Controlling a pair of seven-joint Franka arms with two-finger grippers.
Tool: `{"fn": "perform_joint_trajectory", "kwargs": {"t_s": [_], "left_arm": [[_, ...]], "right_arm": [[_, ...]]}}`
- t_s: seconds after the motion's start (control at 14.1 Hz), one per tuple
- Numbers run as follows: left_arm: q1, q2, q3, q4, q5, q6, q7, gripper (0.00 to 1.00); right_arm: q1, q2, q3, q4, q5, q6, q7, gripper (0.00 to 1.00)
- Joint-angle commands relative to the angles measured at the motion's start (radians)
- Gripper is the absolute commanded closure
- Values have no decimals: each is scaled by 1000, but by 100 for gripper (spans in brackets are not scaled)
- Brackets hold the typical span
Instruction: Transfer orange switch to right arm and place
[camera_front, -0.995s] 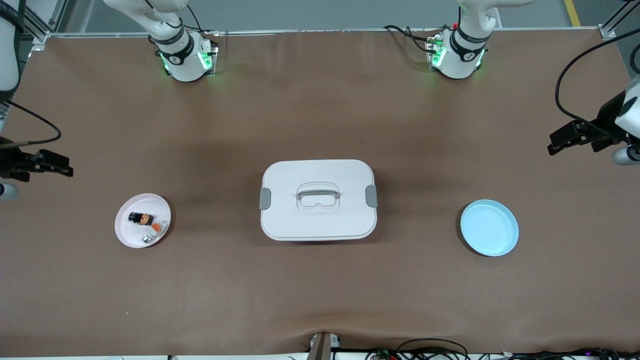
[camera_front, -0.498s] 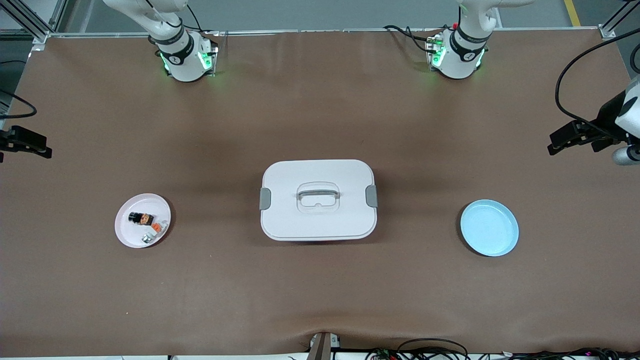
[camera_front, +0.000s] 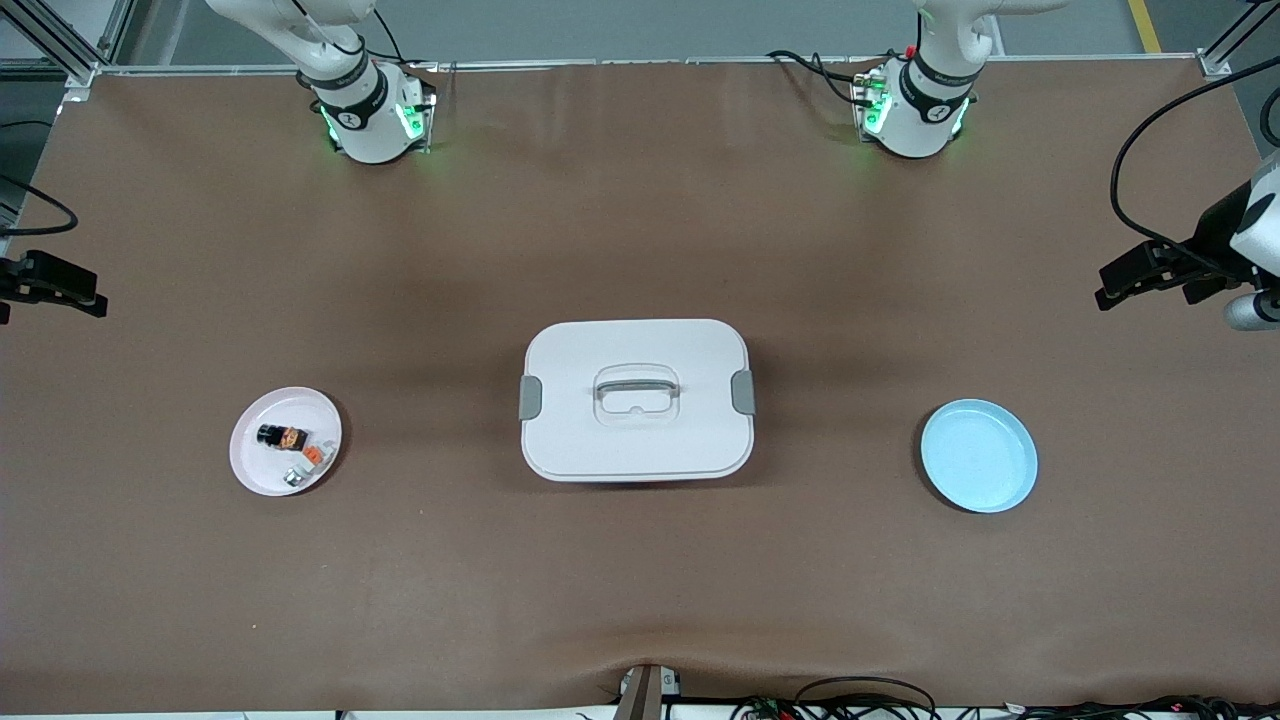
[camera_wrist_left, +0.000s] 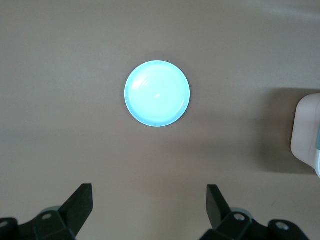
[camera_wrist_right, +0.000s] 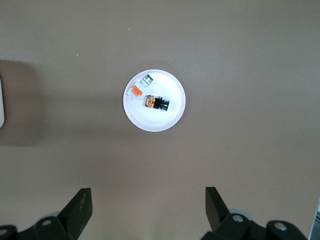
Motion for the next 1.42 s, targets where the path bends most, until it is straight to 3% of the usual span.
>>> {"fn": "perform_joint_trajectory", "kwargs": {"t_s": [0.0, 0.64, 1.07, 1.35], "left_arm": [[4, 7, -2, 23, -13, -22, 8, 0], [4, 7, -2, 23, -13, -22, 8, 0], [4, 7, -2, 23, -13, -22, 6, 0], [6, 7, -2, 23, -13, -22, 3, 0]], "right_arm": [[-1, -17, 4, 3, -9, -78, 25, 0], [-15, -41, -4, -9, 25, -59, 25, 0], [-14, -179, -4, -230, 53, 78, 24, 0], [-11, -187, -4, -242, 60, 79, 27, 0]]}}
